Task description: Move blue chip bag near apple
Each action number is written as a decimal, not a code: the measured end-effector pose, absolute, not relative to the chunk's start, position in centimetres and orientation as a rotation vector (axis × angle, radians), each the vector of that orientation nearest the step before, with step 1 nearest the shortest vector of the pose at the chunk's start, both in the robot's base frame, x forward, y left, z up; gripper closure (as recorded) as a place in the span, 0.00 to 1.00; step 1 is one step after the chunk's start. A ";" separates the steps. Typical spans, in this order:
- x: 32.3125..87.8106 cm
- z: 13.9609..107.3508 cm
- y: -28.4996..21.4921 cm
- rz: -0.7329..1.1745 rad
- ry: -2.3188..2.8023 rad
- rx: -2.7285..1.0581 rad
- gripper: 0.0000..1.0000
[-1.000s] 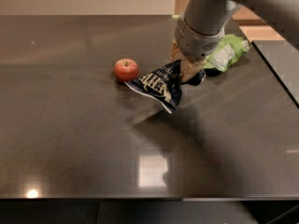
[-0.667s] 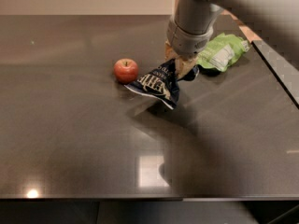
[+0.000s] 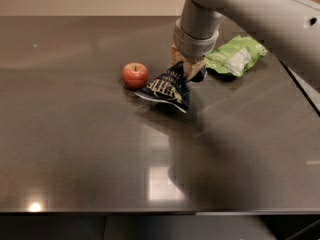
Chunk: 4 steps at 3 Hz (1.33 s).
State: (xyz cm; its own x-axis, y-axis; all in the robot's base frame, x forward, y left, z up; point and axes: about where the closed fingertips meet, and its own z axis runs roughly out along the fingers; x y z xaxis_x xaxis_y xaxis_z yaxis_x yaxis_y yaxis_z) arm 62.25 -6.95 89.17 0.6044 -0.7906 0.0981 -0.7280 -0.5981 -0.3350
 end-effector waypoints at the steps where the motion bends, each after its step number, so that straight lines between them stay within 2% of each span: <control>1: 63.3 88.9 -6.2 -0.362 1.203 -2.581 0.38; 2: 63.3 88.8 -6.2 -0.361 1.202 -2.582 0.13; 3: 63.3 88.8 -6.1 -0.361 1.201 -2.583 0.00; 4: 63.3 88.7 -6.1 -0.361 1.201 -2.583 0.00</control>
Offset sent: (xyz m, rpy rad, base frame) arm 0.0096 0.0065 -0.0027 -0.0027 -0.0146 0.0242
